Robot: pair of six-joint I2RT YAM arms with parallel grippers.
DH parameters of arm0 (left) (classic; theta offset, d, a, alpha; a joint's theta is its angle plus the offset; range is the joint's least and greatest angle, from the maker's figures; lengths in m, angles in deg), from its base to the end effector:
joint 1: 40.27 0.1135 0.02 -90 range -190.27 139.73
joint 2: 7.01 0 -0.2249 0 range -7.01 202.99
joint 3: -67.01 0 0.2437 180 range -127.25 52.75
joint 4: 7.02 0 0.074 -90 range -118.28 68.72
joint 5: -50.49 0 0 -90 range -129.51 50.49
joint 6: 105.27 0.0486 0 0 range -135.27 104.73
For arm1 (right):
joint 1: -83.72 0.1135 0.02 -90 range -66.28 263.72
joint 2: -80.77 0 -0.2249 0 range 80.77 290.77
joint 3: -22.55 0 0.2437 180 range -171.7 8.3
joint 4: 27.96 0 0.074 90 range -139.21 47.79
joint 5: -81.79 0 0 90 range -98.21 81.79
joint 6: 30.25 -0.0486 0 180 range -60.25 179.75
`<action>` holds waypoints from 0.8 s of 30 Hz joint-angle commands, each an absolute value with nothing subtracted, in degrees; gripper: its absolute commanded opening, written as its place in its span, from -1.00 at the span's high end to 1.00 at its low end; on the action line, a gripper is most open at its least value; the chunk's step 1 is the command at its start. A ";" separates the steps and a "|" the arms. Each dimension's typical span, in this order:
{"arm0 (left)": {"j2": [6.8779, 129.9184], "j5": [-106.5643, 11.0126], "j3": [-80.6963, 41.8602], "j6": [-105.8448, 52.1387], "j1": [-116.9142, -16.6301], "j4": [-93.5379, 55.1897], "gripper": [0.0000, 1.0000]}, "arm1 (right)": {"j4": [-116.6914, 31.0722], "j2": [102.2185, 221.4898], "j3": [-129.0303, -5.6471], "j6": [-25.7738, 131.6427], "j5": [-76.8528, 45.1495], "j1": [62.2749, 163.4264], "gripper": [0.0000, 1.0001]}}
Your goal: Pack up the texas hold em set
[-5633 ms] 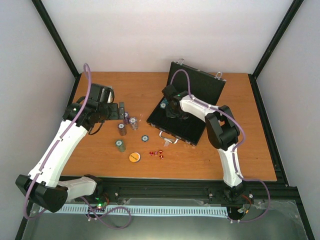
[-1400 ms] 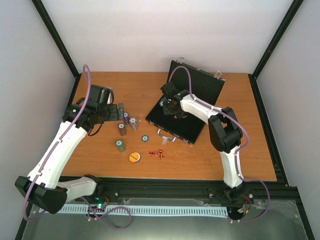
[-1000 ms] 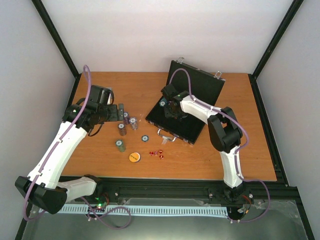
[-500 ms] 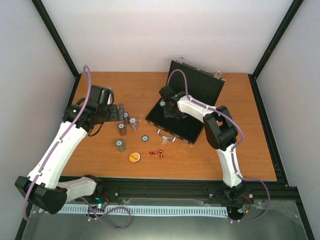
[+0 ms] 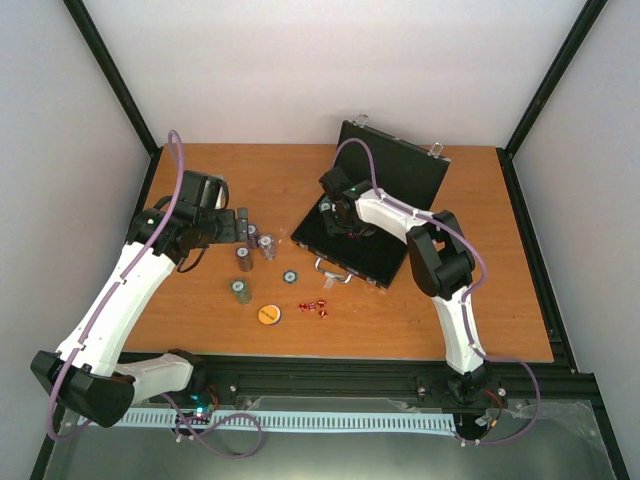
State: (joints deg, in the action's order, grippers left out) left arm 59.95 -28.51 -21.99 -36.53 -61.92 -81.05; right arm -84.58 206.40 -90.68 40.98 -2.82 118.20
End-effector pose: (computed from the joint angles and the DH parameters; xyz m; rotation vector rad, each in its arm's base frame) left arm 0.2198 -0.0773 0.3160 -0.0731 2.4560 -0.0893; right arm 0.3594 0.2413 0.1297 -0.3547 2.7478 0.1133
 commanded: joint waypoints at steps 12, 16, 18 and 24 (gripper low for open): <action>59.09 -27.95 -20.63 -37.38 -61.80 -79.96 -0.99 | -89.47 201.45 -91.81 41.80 0.94 118.78 0.13; 59.36 -28.38 -20.04 -37.74 -61.81 -79.61 -0.99 | -90.90 199.92 -89.36 41.58 3.16 118.71 0.05; 59.87 -28.56 -19.86 -37.86 -61.81 -79.41 -0.99 | -90.91 199.53 -87.97 41.76 2.78 118.74 0.04; 61.76 -29.06 -20.33 -37.96 -61.81 -78.80 -0.99 | -90.91 200.04 -86.20 42.04 1.86 118.71 -0.02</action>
State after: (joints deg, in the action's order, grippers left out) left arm 60.50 -28.47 -19.61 -36.92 -61.92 -80.32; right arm -89.81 200.95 -87.41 41.77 0.87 118.64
